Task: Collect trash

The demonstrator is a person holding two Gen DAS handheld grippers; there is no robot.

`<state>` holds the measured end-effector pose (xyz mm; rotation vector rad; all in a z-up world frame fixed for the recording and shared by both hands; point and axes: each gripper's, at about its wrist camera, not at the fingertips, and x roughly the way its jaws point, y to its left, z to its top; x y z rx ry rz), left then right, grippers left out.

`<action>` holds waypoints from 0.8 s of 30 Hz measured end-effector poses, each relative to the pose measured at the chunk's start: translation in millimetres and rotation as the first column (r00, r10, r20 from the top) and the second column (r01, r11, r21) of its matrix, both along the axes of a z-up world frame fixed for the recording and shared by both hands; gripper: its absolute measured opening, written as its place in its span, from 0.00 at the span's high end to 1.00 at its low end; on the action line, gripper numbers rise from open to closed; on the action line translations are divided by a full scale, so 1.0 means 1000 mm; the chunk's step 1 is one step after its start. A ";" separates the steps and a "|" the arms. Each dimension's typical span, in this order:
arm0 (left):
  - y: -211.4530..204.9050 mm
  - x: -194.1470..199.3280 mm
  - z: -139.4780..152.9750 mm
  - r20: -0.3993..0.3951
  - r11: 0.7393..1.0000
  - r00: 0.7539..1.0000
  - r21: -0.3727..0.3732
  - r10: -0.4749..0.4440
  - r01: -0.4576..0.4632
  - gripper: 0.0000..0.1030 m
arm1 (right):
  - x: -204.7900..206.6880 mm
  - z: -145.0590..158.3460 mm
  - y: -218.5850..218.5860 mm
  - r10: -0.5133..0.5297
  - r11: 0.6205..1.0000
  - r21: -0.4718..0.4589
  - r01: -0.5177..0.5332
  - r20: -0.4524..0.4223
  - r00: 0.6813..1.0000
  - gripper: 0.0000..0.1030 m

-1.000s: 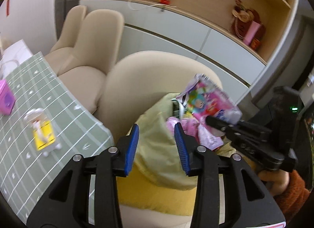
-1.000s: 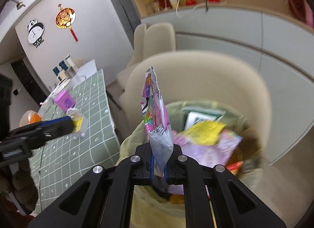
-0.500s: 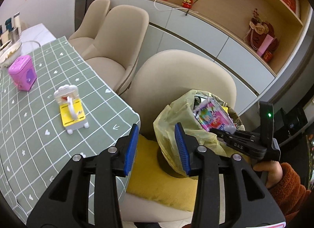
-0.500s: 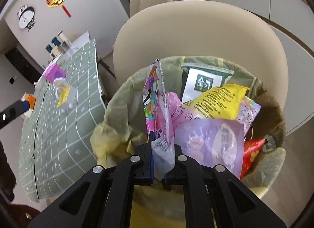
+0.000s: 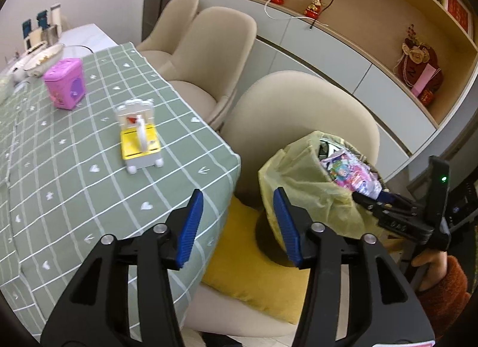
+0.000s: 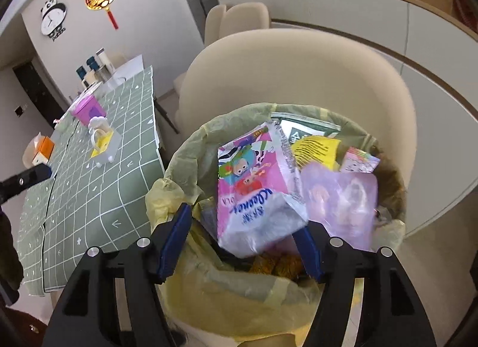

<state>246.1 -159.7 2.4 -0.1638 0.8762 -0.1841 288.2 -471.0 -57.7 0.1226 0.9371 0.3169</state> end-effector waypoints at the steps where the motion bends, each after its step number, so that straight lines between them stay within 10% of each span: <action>1: 0.002 -0.004 0.002 0.013 1.000 1.000 0.014 0.004 -0.004 0.49 | -0.003 0.002 -0.002 -0.010 1.000 0.001 0.010 0.007 1.000 0.39; 11: 0.025 -0.056 0.024 0.173 0.994 0.985 0.105 0.012 -0.031 0.18 | -0.070 0.053 0.020 -0.050 0.999 0.023 0.047 0.159 0.986 0.38; 24: 0.080 -0.192 0.044 0.323 0.976 0.944 0.177 0.067 -0.130 0.18 | -0.228 0.100 0.120 -0.067 0.997 -0.014 0.076 0.330 0.942 0.37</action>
